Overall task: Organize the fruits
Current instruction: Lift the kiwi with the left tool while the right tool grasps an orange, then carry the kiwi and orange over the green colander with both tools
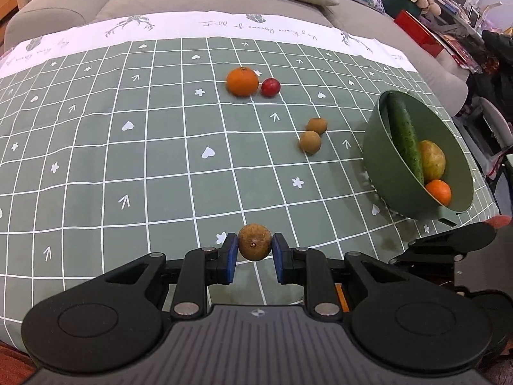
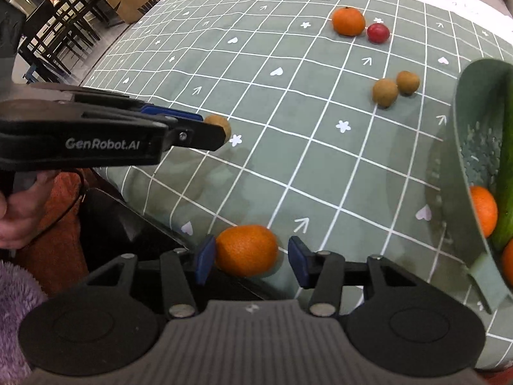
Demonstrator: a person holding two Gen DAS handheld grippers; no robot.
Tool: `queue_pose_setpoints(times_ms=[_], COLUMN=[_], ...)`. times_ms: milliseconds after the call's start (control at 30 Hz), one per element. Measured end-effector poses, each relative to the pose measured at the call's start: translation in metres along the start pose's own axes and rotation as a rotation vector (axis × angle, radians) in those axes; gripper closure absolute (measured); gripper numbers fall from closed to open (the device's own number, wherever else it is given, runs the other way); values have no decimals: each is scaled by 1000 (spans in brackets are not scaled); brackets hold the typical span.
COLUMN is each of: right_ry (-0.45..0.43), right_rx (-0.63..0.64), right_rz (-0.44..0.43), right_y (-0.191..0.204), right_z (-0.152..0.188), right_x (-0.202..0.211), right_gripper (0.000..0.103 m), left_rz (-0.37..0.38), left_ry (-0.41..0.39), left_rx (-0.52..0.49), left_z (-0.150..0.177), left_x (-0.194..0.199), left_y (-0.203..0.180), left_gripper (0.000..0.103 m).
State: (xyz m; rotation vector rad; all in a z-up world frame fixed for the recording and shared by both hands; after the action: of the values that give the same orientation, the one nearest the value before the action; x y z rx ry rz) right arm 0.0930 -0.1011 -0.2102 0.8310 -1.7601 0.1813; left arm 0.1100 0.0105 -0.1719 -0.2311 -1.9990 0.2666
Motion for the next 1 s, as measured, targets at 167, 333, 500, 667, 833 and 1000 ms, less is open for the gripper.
queue_pose_setpoints(times_ms=[167,333,500,667,833,1000], right_ry=[7,-1,-61,-144,-241,-263], right_rx=[-26,-22,-16,-17,-70,-95], right_rz=[-26,-24,8,79,145,268], right_y=[3,5,3,-9,-36,-71], right_z=[1,2,-2,-6,-5,4], right_x=[-6,-6,14,52,100,131], right_gripper=[60,63,64,64,64,64], left_rz=[1,-3,-4,31,109,170], left_ry=[-7,-15,-21,-38,-58,-45], left_rx=[8,-5,-22,-36,-65,-101], left_z=[0,0,0,-10,-30,-48], left_x=[3,5,8,15,22,16], left_y=[1,-2,-9,-27,-61,-101], left_gripper=[78,78,78,78,78,78])
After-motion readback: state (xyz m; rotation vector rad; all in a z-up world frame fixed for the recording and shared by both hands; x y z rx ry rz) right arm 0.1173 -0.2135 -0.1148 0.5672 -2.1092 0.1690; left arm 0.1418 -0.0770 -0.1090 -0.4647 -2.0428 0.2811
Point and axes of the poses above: each gripper's, at about its wrist camera, not at the fingertips, and x roughly against the way its jaws point, y to its left, z to its underside, the point moved 7 cm from there along -x, roughly the way its jaws point, and after that the axes turned 9 degrees about x, right-handed, at the moved point
